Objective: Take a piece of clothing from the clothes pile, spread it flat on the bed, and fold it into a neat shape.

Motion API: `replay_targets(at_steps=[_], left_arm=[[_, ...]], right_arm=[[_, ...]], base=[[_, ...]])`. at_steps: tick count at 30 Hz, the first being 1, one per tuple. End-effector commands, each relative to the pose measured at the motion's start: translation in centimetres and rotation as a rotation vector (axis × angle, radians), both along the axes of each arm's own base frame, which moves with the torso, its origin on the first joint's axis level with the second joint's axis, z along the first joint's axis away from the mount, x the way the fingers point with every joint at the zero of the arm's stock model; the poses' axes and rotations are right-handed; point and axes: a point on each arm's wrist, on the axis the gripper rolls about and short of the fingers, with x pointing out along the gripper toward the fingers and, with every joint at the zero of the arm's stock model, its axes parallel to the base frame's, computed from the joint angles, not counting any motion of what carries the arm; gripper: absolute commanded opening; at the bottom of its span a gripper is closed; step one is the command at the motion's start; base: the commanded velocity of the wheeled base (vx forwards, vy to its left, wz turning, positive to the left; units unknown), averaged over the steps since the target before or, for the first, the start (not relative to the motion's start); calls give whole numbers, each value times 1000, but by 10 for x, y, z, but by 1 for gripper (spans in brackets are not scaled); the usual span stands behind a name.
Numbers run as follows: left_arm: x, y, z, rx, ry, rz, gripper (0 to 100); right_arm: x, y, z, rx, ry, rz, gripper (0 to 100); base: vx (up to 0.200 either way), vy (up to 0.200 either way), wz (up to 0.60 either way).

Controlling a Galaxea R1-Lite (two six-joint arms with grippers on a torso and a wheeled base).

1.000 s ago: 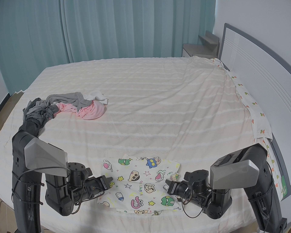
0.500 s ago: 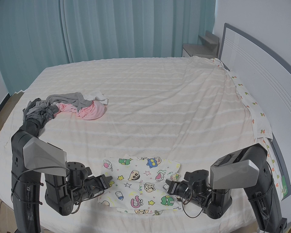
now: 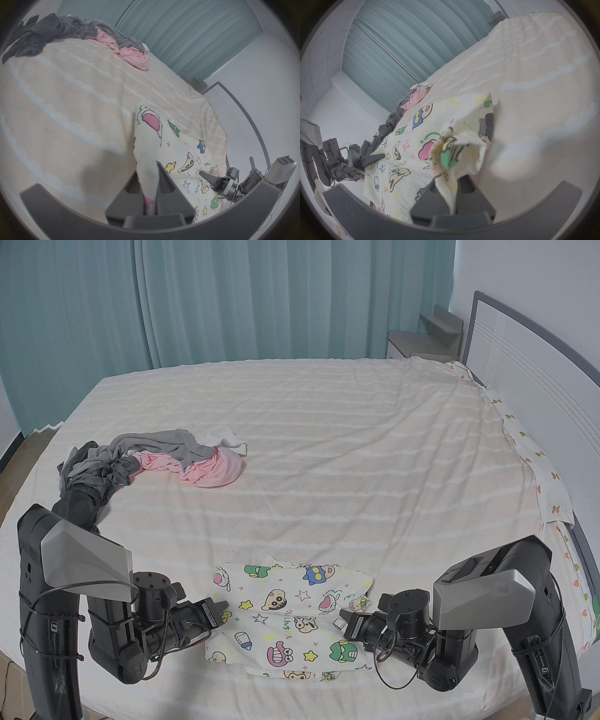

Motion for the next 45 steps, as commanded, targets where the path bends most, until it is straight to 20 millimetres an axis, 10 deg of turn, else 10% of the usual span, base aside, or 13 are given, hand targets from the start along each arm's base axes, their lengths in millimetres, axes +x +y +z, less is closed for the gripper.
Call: replay_targets(at_steps=[1, 45], left_arm=[[0, 2, 2, -2, -17, 5, 0], [2, 7, 0, 0, -11, 25, 0]], right_arm=[[2, 2, 3, 13, -20, -2, 0], [3, 5, 4, 13, -35, -14, 0]], base=[[0, 200, 0], [0, 200, 0]])
